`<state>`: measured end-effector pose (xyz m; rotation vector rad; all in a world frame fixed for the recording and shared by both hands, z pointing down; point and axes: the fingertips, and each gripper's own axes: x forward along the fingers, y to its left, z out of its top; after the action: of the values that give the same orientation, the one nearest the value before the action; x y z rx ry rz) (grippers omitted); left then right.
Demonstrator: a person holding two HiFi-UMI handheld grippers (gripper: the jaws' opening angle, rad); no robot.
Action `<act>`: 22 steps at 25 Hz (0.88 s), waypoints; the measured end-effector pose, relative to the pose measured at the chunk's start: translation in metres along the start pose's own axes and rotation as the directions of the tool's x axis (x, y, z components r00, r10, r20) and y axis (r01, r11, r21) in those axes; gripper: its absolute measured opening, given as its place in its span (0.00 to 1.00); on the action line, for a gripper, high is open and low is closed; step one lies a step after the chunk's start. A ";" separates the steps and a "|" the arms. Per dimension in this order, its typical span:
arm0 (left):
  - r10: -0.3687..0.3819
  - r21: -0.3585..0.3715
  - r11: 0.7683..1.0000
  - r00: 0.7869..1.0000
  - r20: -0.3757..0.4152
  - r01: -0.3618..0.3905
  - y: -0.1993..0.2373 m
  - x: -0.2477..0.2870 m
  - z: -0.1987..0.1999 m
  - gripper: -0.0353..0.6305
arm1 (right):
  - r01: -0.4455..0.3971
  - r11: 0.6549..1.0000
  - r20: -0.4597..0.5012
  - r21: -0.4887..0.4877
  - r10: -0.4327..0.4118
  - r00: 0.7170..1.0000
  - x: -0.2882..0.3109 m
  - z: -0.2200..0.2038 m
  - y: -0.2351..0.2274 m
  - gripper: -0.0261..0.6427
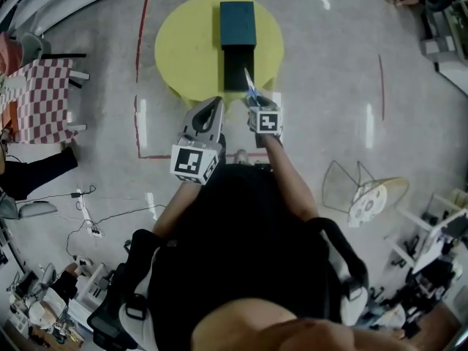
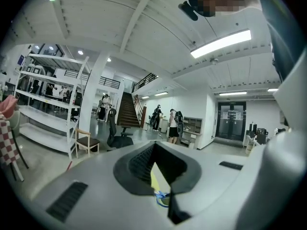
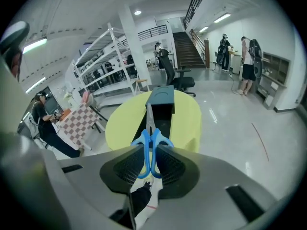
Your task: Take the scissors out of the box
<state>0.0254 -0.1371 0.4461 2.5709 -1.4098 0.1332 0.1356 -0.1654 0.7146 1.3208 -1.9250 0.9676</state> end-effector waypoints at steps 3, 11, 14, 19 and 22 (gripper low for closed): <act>0.022 0.004 1.000 1.000 0.006 -0.022 -0.021 -0.019 -0.001 0.05 | -0.004 1.000 0.037 -0.010 0.004 0.999 -0.028 -0.013 -0.003 0.16; 0.075 0.008 0.997 0.997 -0.014 -0.075 -0.051 -0.071 -0.015 0.05 | -0.047 0.998 0.149 -0.033 0.052 0.988 -0.078 -0.035 0.001 0.16; 0.079 -0.009 0.997 0.997 -0.020 -0.079 -0.048 -0.083 -0.020 0.05 | -0.061 0.998 0.194 -0.028 0.065 0.979 -0.095 -0.037 0.011 0.16; 0.053 -0.024 0.998 0.999 -0.006 -0.054 -0.040 -0.085 -0.020 0.05 | -0.079 0.997 0.275 -0.015 0.080 0.958 -0.130 -0.023 0.034 0.16; 0.040 -0.022 0.999 0.999 0.005 -0.040 -0.037 -0.084 -0.014 0.05 | -0.087 0.996 0.330 -0.021 0.089 0.940 -0.152 -0.008 0.047 0.16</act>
<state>0.0119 -0.0453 0.4400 2.5280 -1.4574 0.1164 0.1403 -0.0706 0.5860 1.4806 -2.2528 0.8200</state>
